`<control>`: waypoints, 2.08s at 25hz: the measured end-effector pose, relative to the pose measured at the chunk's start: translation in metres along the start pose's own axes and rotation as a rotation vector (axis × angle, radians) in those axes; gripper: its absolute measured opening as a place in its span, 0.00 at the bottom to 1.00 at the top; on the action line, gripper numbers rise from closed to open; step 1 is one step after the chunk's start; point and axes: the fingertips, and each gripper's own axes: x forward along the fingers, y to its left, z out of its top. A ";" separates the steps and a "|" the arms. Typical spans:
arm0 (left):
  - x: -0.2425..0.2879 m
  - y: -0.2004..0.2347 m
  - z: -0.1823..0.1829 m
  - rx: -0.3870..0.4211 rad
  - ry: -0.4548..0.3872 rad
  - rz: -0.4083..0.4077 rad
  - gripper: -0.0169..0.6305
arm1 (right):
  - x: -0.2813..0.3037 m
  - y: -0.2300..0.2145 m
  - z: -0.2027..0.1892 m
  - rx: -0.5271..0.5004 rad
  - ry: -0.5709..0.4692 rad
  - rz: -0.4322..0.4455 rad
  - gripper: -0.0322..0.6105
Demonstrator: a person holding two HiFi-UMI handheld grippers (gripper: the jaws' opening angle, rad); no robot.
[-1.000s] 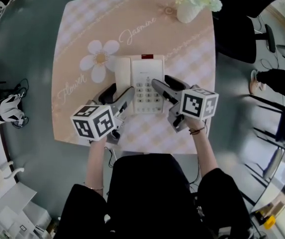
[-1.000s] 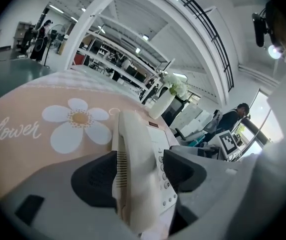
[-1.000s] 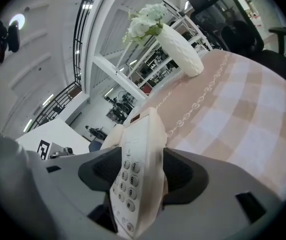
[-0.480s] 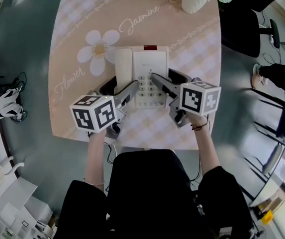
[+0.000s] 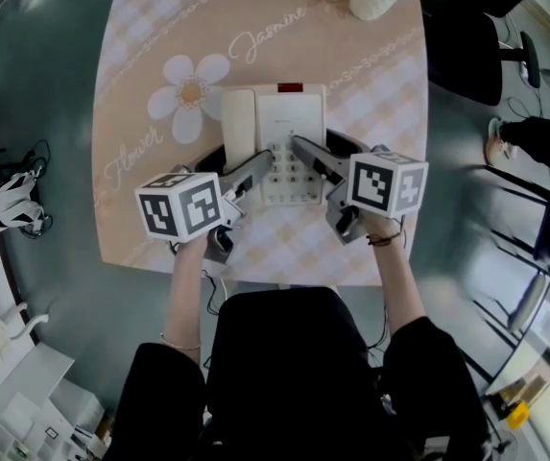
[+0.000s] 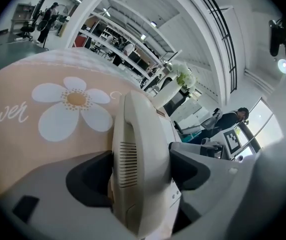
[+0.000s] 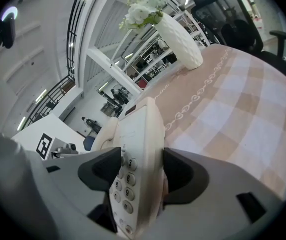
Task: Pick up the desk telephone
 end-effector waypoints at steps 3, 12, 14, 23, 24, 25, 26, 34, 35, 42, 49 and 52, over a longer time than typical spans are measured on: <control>-0.001 0.002 0.001 -0.015 -0.025 0.033 0.55 | 0.000 -0.001 0.000 0.021 -0.015 -0.015 0.43; -0.003 0.003 -0.001 -0.050 -0.042 0.078 0.53 | -0.001 -0.002 -0.002 0.060 -0.027 -0.037 0.43; -0.005 0.002 -0.003 -0.062 -0.043 0.081 0.53 | -0.002 -0.001 -0.003 0.064 -0.027 -0.039 0.43; -0.020 -0.007 0.005 -0.069 -0.079 0.087 0.53 | -0.009 0.014 0.003 0.057 -0.038 -0.028 0.43; -0.022 -0.009 0.007 -0.063 -0.083 0.087 0.53 | -0.011 0.016 0.005 0.054 -0.044 -0.026 0.43; -0.025 -0.011 0.009 -0.058 -0.088 0.088 0.53 | -0.013 0.019 0.007 0.050 -0.051 -0.025 0.43; -0.027 -0.013 0.011 -0.055 -0.093 0.089 0.53 | -0.014 0.022 0.010 0.046 -0.058 -0.023 0.43; -0.050 -0.036 0.030 -0.060 -0.152 0.072 0.53 | -0.033 0.049 0.034 -0.006 -0.106 -0.022 0.43; -0.053 -0.039 0.031 -0.060 -0.159 0.069 0.53 | -0.036 0.053 0.036 -0.009 -0.114 -0.020 0.43; -0.077 -0.061 0.041 -0.045 -0.199 0.053 0.53 | -0.057 0.078 0.048 -0.033 -0.162 -0.014 0.43; -0.097 -0.079 0.043 -0.022 -0.218 0.046 0.53 | -0.077 0.098 0.051 -0.033 -0.202 -0.009 0.43; -0.107 -0.089 0.046 -0.001 -0.225 0.042 0.53 | -0.087 0.108 0.053 -0.030 -0.223 -0.008 0.43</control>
